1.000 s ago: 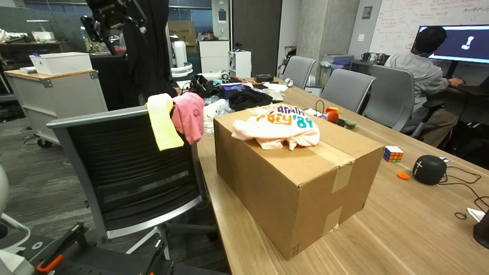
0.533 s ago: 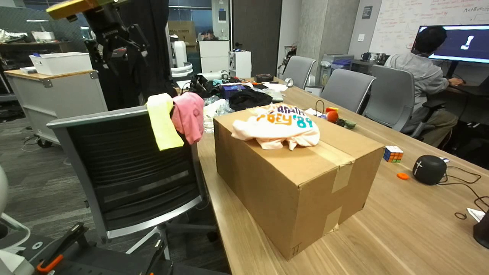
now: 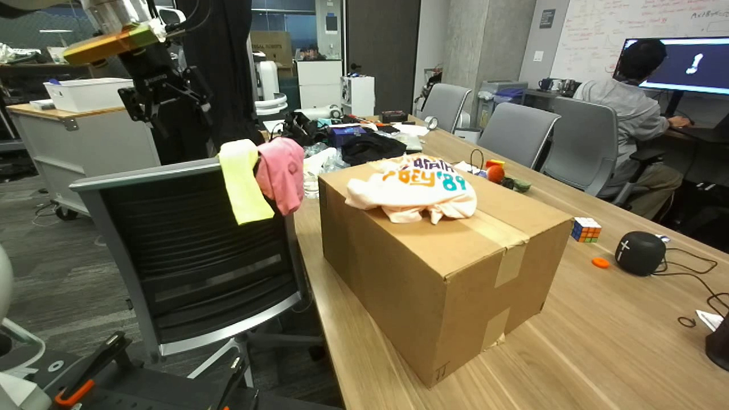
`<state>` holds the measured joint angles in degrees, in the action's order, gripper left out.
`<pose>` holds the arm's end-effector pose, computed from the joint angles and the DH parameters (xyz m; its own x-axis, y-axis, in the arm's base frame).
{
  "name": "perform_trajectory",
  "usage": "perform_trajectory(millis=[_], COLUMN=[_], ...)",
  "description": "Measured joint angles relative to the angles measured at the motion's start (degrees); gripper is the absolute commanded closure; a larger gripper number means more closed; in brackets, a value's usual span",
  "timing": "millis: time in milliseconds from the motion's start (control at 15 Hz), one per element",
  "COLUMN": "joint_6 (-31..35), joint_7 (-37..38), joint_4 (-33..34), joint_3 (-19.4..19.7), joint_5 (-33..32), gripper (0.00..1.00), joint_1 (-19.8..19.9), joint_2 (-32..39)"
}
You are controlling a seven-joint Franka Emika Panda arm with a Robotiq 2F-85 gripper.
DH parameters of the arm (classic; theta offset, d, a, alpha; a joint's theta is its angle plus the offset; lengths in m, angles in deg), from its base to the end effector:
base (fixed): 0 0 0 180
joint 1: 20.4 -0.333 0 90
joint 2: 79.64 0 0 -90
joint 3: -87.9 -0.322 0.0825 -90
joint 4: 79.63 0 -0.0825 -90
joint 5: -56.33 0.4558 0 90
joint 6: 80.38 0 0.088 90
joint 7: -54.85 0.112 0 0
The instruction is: Put the peach shirt, the green towel and the pink shirt on the top of the box
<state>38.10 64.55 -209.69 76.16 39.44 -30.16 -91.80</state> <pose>0.5125 0.1854 0.4141 0.9398 0.3403 0.0320 0.3163 -0.9014 0.2958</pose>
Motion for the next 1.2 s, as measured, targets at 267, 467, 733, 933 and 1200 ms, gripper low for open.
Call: perform_trajectory(millis=[267,467,733,933,1200], joint_6=[2.98,5.12,7.32,8.49,9.49], joint_7=[2.44,4.39,7.99,11.48,16.64], joint_4=[-0.85,-1.08,-1.27,-1.27,-1.26], joint_3=[-0.66,-0.74,-0.74,-0.73,-0.73], joint_5=[0.0,-0.37,-3.21,-6.58,-11.88], gripper=[0.0,0.0,0.0,0.0,0.0], joint_1=[0.0,0.0,0.13,0.4,0.8], joint_2=[0.8,1.64,3.13,4.4,6.07])
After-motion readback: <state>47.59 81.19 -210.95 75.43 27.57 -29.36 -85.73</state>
